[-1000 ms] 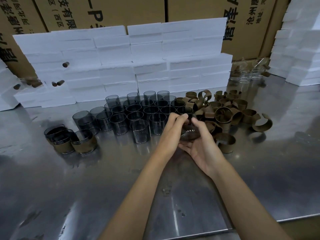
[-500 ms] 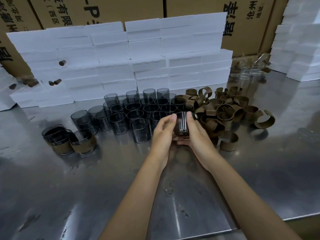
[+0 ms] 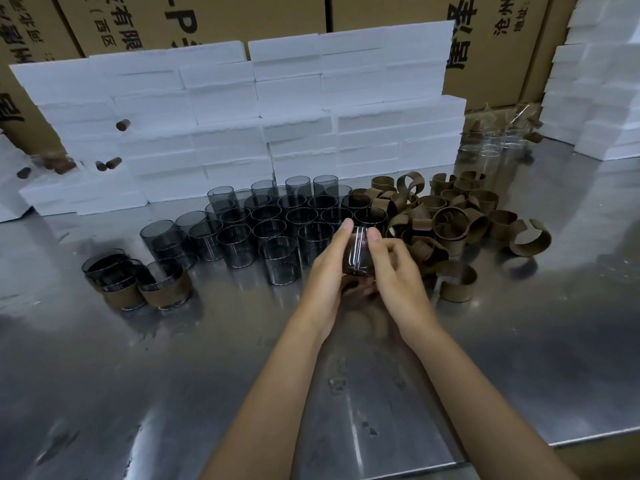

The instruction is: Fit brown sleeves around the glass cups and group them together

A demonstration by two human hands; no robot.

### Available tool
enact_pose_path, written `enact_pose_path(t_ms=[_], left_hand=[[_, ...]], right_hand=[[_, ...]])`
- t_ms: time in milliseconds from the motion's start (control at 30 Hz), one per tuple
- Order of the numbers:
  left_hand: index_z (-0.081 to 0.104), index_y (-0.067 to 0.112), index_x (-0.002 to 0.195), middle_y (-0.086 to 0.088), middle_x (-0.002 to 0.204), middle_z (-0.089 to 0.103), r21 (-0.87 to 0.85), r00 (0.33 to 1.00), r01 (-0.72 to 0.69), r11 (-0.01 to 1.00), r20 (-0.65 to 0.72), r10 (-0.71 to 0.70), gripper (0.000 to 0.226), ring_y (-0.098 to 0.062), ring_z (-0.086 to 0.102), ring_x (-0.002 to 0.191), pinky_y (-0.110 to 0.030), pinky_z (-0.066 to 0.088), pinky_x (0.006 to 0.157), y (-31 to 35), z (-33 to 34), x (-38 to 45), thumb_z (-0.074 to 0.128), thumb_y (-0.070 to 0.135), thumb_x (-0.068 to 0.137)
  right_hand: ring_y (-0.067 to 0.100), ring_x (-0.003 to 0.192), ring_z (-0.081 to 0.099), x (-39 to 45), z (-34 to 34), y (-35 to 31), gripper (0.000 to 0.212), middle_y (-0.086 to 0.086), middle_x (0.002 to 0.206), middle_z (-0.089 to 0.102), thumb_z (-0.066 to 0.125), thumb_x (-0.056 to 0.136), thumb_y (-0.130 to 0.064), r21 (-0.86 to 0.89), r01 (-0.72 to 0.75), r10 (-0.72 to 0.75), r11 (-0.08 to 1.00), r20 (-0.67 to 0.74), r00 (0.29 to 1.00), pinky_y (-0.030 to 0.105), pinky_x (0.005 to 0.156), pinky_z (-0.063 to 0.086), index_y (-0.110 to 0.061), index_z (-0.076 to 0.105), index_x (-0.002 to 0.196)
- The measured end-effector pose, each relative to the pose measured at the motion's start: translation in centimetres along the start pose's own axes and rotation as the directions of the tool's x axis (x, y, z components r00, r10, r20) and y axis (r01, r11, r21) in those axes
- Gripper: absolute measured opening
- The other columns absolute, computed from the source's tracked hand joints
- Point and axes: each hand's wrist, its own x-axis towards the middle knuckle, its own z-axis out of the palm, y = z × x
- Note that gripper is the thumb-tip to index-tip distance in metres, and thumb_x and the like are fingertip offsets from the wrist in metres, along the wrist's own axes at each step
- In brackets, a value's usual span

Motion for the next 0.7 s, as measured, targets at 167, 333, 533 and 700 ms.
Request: enact_pose_path(t_ms=[167, 333, 533, 700], left_hand=[[0.076, 0.029, 0.082, 0.001, 0.081, 0.069, 0.04, 0.999, 0.027, 0.999, 0.041, -0.029, 0.051, -0.01, 0.066, 0.075, -0.026, 0.051, 0.069, -0.5, 0.4, 0.1, 0.049, 0.071, 0.087], [0.07, 0.022, 0.109, -0.002, 0.097, 0.074, 0.04, 0.992, -0.023, 0.999, -0.122, 0.027, 0.038, -0.018, 0.072, 0.09, -0.031, 0.056, 0.074, -0.7, 0.2, 0.5, 0.055, 0.056, 0.1], [0.064, 0.017, 0.113, -0.004, 0.104, 0.069, 0.162, 0.953, -0.134, 0.978, -0.251, 0.172, 0.024, -0.011, 0.068, 0.084, -0.026, 0.058, 0.069, -0.5, -0.4, 0.6, 0.053, 0.038, 0.106], [0.071, 0.008, 0.104, -0.012, 0.099, 0.076, 0.193, 0.936, -0.122, 0.974, -0.305, 0.178, 0.038, -0.028, 0.072, 0.097, -0.048, 0.056, 0.098, 0.1, -0.4, 0.0, 0.056, 0.042, 0.104]], right_hand=[[0.008, 0.102, 0.073, -0.5, -0.2, -0.5, 0.065, -0.007, 0.103, 0.079, 0.051, 0.081, -0.083, 0.069, -0.075, 0.064, 0.995, 0.152, 0.986, 0.025, 0.089, 0.057, -0.03, 0.074, 0.113], [0.006, 0.123, 0.061, -0.7, 0.2, -0.5, 0.088, -0.007, 0.125, 0.071, 0.027, 0.08, -0.084, -0.087, -0.013, 0.02, 0.996, 0.089, 0.996, 0.031, 0.11, 0.045, -0.024, 0.065, 0.134], [0.028, 0.099, 0.074, -0.1, 0.1, 0.3, 0.062, 0.01, 0.101, 0.078, 0.023, 0.105, -0.058, -0.054, -0.031, 0.033, 0.998, 0.029, 0.999, 0.051, 0.098, 0.056, -0.022, 0.072, 0.115], [0.023, 0.096, 0.074, -0.1, -0.2, 0.3, 0.043, 0.002, 0.098, 0.077, 0.04, 0.106, -0.051, -0.017, -0.005, 0.005, 1.0, -0.023, 1.0, 0.046, 0.092, 0.058, -0.022, 0.072, 0.103]])
